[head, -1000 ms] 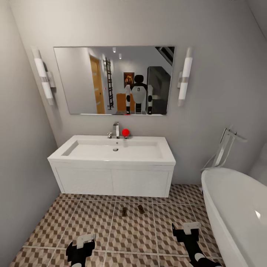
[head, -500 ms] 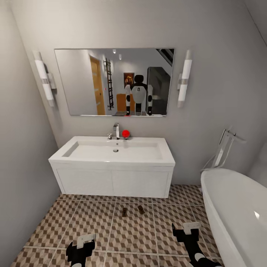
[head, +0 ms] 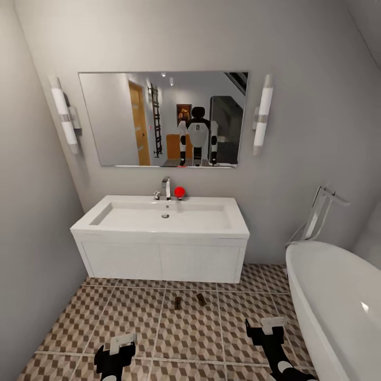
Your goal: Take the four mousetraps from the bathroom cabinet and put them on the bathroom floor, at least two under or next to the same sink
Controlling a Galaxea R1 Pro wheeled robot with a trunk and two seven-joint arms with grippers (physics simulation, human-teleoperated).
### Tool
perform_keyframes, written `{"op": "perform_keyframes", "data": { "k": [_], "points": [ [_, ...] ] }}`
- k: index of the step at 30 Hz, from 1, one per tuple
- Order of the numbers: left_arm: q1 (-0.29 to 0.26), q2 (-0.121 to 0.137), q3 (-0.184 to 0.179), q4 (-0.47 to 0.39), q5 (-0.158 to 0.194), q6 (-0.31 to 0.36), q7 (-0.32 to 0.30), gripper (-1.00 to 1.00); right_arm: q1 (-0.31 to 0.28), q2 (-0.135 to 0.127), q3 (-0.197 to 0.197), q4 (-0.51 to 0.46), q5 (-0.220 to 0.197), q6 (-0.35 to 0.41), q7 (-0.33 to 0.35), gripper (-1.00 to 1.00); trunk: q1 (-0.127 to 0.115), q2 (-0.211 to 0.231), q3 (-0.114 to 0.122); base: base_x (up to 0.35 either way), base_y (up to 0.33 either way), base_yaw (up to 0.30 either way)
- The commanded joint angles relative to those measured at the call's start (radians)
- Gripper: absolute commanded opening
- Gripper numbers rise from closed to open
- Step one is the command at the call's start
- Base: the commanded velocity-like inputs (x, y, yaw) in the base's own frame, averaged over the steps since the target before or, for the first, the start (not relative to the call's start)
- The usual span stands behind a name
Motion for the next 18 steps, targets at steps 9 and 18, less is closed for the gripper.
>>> {"op": "perform_keyframes", "data": {
  "k": [9, 18],
  "points": [
    [-0.001, -0.001, -0.007, 0.004, 0.002, -0.004, 0.003, 1.00, -0.001, 0.000, 0.009, 0.000, -0.010, -0.003, -0.001, 1.00, -0.034, 0.062, 0.027, 0.000, 0.000, 0.000],
    [-0.002, 0.001, -0.007, 0.004, 0.002, -0.004, 0.003, 1.00, -0.001, 0.000, 0.009, 0.000, -0.010, -0.003, -0.001, 1.00, -0.069, 0.125, 0.055, 0.000, 0.000, 0.000]
  ]
}}
